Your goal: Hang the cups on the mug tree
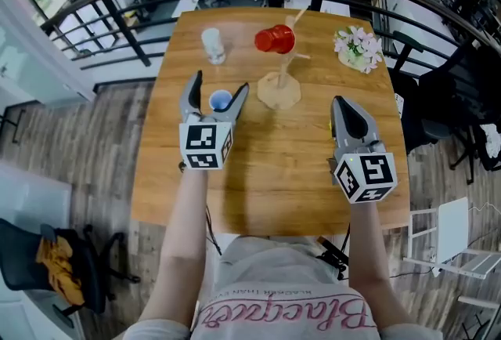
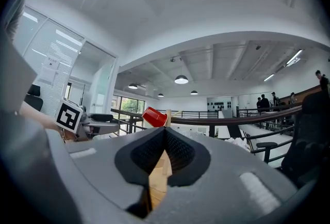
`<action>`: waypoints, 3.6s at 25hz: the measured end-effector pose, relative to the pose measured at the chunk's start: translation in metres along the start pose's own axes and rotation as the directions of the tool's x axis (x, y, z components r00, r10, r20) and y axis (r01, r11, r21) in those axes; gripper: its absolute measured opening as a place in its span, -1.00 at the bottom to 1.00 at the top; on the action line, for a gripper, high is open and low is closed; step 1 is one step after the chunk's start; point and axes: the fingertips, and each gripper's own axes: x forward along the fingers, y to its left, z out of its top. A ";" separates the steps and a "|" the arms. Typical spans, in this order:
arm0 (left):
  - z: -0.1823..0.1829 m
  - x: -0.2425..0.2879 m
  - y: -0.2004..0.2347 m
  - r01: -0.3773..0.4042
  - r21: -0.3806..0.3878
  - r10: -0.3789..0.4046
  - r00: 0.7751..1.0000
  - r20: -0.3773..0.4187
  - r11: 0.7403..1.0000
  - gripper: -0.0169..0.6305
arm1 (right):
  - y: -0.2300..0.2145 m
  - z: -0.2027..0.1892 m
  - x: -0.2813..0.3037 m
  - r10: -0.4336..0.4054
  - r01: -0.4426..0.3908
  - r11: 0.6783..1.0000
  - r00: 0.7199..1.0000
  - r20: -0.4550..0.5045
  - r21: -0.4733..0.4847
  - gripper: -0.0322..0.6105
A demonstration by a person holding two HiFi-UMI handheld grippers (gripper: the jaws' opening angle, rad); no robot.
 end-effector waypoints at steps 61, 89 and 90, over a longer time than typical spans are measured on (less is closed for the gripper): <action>-0.188 0.013 0.042 -0.078 -0.118 0.029 0.929 -0.370 0.990 -0.08 | 0.042 -0.091 0.044 -0.007 0.016 0.999 0.974 -0.227 0.038 -0.89; -0.115 0.016 -0.019 -0.246 -0.025 0.221 0.905 -0.364 0.969 -0.09 | -0.043 -0.062 0.019 0.150 -0.140 0.987 0.979 -0.141 0.076 -0.89; -0.115 0.017 -0.021 -0.253 -0.007 0.233 0.899 -0.370 0.967 -0.09 | -0.045 -0.062 0.018 0.157 -0.147 0.986 0.978 -0.139 0.079 -0.89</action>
